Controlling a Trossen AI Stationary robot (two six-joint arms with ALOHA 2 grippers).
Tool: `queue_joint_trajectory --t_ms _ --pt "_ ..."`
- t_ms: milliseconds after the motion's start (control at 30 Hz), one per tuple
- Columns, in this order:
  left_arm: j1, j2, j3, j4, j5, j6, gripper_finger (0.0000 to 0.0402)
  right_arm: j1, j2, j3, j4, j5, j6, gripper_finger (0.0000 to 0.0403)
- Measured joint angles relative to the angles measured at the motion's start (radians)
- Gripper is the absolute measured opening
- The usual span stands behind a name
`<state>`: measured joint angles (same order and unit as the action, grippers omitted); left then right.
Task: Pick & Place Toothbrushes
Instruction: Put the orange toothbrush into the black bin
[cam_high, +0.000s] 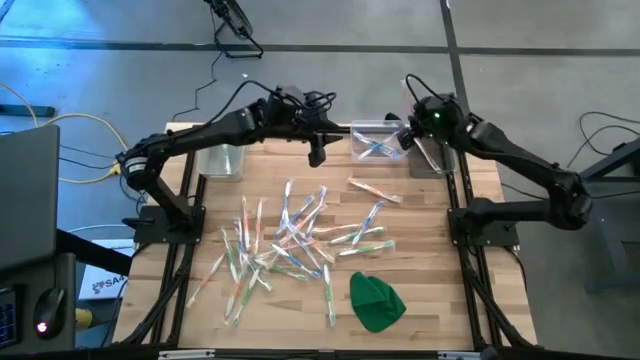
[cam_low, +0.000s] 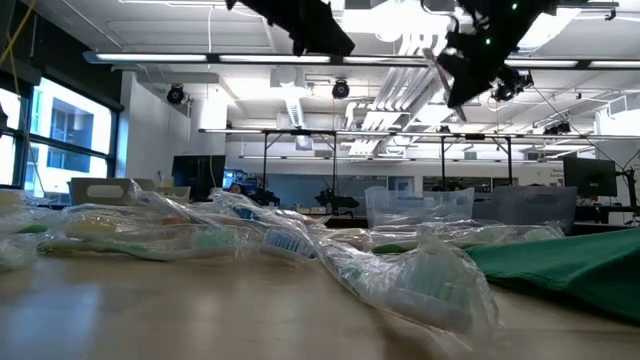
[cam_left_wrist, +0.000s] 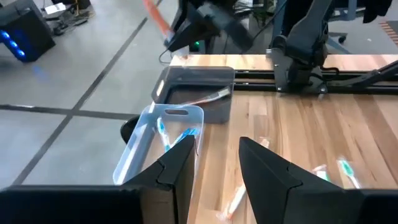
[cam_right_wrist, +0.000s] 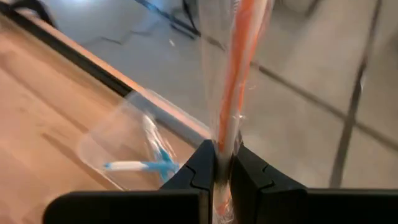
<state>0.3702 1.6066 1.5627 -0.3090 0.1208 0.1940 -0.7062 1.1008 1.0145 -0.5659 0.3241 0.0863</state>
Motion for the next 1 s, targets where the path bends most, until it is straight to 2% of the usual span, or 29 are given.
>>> queue_joint_trajectory --t_ms 133,433,600,1000 --pt "0.0 0.0 -0.033 0.072 0.002 -0.012 0.0122 -0.027 0.064 0.0 -0.029 0.064 0.072 0.0019" --pt "0.005 0.0 -0.035 0.065 0.001 -0.015 0.0122 -0.028 0.216 0.0 -0.113 0.255 0.227 0.0019" --pt "0.003 0.0 -0.035 0.036 0.001 -0.015 0.0122 -0.028 0.286 0.0 -0.232 0.336 0.345 0.0019" --pt "0.003 0.0 -0.035 -0.039 0.001 -0.01 0.0122 -0.027 0.393 0.0 -0.305 0.35 0.434 0.0019"
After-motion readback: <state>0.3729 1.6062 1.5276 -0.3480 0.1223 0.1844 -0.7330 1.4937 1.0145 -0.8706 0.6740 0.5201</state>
